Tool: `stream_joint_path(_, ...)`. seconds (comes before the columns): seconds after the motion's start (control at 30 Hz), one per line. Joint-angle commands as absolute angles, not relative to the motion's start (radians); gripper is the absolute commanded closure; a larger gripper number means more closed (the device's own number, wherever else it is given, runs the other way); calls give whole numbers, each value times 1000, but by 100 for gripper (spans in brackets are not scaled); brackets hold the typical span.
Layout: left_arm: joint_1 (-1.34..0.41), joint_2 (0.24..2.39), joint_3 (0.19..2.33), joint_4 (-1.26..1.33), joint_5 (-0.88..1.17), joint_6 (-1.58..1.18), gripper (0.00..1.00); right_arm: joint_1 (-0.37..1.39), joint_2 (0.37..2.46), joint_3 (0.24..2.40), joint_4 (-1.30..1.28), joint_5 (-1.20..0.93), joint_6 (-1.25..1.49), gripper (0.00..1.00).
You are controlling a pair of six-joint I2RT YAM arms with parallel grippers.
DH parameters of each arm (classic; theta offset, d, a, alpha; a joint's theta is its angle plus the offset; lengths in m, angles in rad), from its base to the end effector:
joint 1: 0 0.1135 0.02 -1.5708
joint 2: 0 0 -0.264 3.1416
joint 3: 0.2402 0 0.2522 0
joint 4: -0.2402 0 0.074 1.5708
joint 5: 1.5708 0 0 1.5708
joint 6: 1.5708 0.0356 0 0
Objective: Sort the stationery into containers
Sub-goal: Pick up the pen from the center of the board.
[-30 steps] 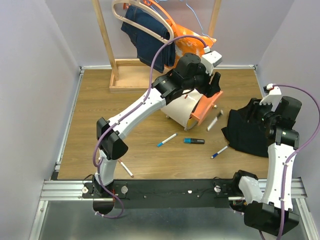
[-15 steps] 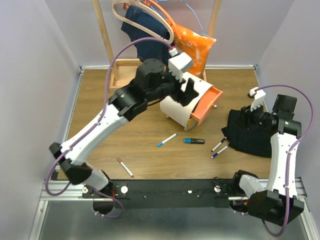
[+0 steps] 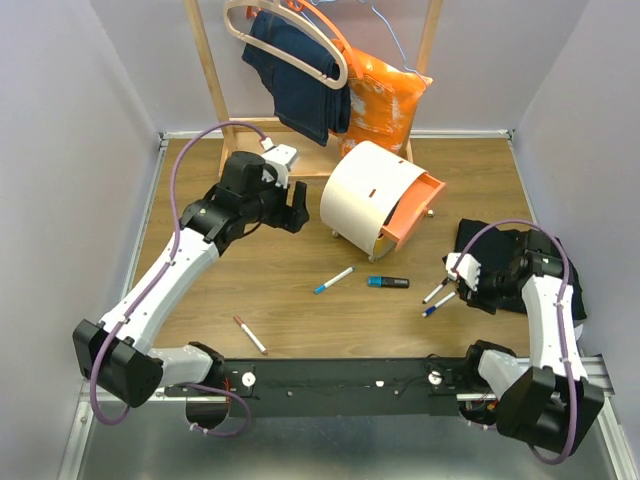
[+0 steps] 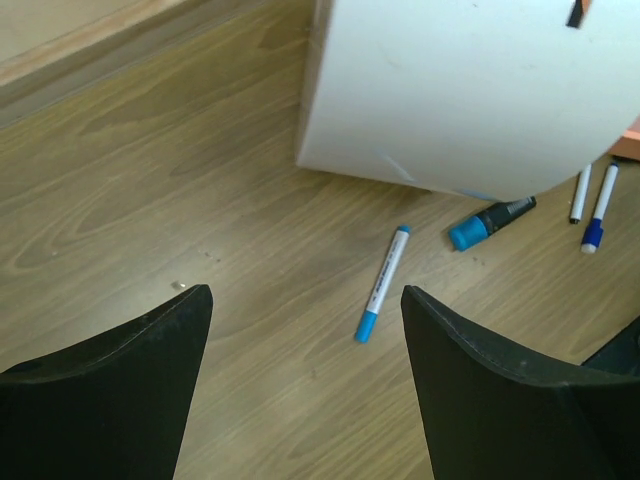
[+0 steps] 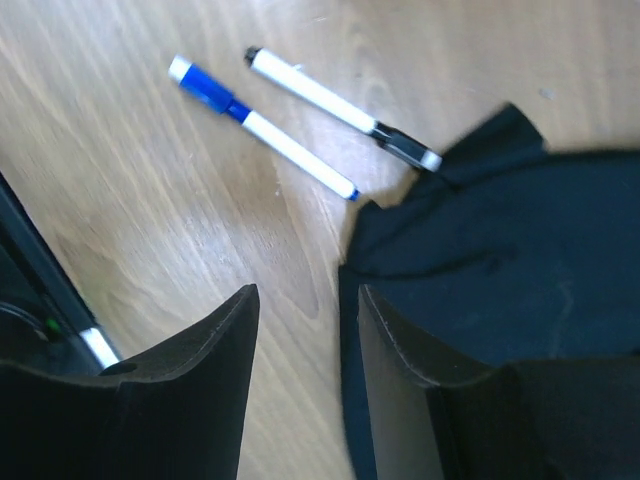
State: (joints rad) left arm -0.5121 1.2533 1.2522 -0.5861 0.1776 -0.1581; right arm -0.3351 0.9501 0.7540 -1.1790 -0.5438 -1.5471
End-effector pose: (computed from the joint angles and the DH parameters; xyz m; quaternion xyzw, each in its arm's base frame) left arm 0.2352 -0.1394 0.3636 0.1958 0.8569 -0.2285 0.4185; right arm 0.1371 -0.0282 0.2369 -0.5676 0.7730 0.0813 0.2714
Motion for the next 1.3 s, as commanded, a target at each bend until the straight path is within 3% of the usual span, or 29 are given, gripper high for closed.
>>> stream_joint_path(0.0, -450, 1198, 1262, -583, 222, -167, 15, -281, 1031, 709, -1066, -486, -1735, 48)
stream_joint_path(0.23, -391, 1229, 1259, -577, 241, -175, 14, -141, 1068, 637, -868, -477, -1726, 43)
stream_joint_path(0.5, -365, 1247, 1264, -568, 255, -176, 14, 33, 1271, 712, -770, -443, -1597, 47)
stream_joint_path(1.03, -298, 1233, 1236, -558, 264, -201, 13, 83, 1468, 747, -802, -298, -1687, 53)
stream_joint_path(1.27, -293, 1238, 1238, -561, 268, -203, 13, 94, 1585, 767, -789, -290, -1615, 78)
